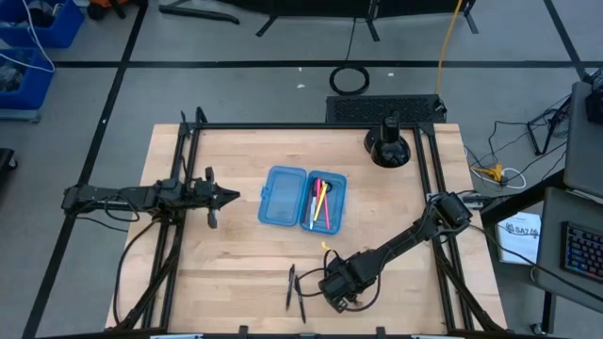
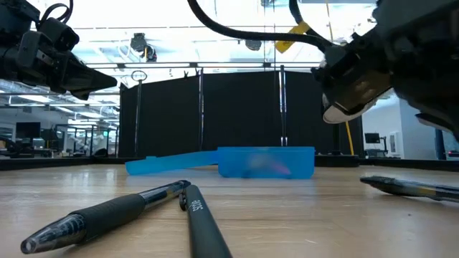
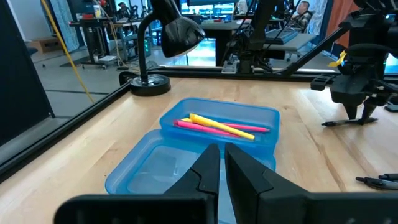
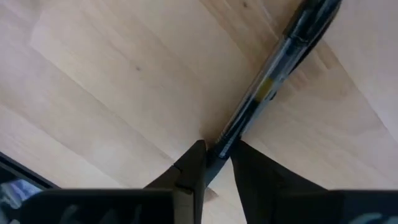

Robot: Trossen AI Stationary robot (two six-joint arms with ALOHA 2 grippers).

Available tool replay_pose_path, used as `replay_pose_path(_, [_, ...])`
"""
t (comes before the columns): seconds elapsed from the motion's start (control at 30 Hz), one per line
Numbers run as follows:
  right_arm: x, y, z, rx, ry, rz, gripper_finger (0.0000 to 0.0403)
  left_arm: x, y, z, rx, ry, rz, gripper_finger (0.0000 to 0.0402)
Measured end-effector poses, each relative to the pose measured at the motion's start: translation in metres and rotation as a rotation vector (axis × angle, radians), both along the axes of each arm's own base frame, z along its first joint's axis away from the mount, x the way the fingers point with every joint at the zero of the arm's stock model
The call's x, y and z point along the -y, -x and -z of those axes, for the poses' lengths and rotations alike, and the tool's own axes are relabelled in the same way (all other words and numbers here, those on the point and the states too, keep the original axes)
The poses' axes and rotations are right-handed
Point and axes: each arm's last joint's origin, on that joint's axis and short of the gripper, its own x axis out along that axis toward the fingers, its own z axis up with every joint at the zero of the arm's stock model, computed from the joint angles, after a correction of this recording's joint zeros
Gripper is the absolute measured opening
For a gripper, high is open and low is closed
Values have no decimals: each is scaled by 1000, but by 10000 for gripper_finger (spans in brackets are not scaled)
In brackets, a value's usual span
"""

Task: Pick & place school supplies into a supply box
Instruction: Put the right transparent black pen into the supply box

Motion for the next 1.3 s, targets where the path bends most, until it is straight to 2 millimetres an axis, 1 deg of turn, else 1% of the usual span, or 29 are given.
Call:
replay_pose_path(0.1, [1, 2, 0, -17, 3, -19, 55, 0, 0, 0, 0, 0, 0, 31])
replay_pose_path(0.23, [-1, 7, 1, -55, -53, -74, 26, 0, 0, 0, 0, 0, 0, 31])
replay_pose_path(0.37, [-5, 10, 2, -21, -19, -122, 25, 0, 0, 0, 2, 11, -1, 31])
replay_pose_path(0.5, [-6, 5, 4, 35, -22, -98, 25, 0, 0, 0, 3, 18, -1, 31])
replay_pose_path(0.57, [-7, 4, 1, 63, -15, -99, 25, 0, 0, 0, 4, 24, -1, 31])
replay_pose_path(0.63, [-7, 3, -6, 100, 0, -95, 25, 0, 0, 0, 6, 26, -2, 31])
replay_pose_path(0.7, [-7, 2, -19, 161, 18, -74, 24, 0, 0, 0, 7, 26, -1, 31])
replay_pose_path(0.8, [-7, 0, -46, 294, 18, -34, 24, 0, 0, 0, 6, 26, -1, 31])
replay_pose_path(0.93, [1, 2, -73, 434, 114, 11, 23, 0, 0, -1, 9, 26, -1, 31])
replay_pose_path(1.0, [4, 2, -88, 489, 109, 33, 22, 0, 0, 0, 9, 26, 0, 31])
replay_pose_path(1.13, [4, 1, -97, 547, 82, 33, 21, 0, 0, 0, 8, 26, 0, 31])
replay_pose_path(1.23, [7, -6, -111, 646, 36, 35, 21, 0, 0, 0, 8, 26, 0, 31])
replay_pose_path(1.3, [9, -12, -117, 718, 36, 41, 21, 0, 0, 0, 8, 26, 0, 31])
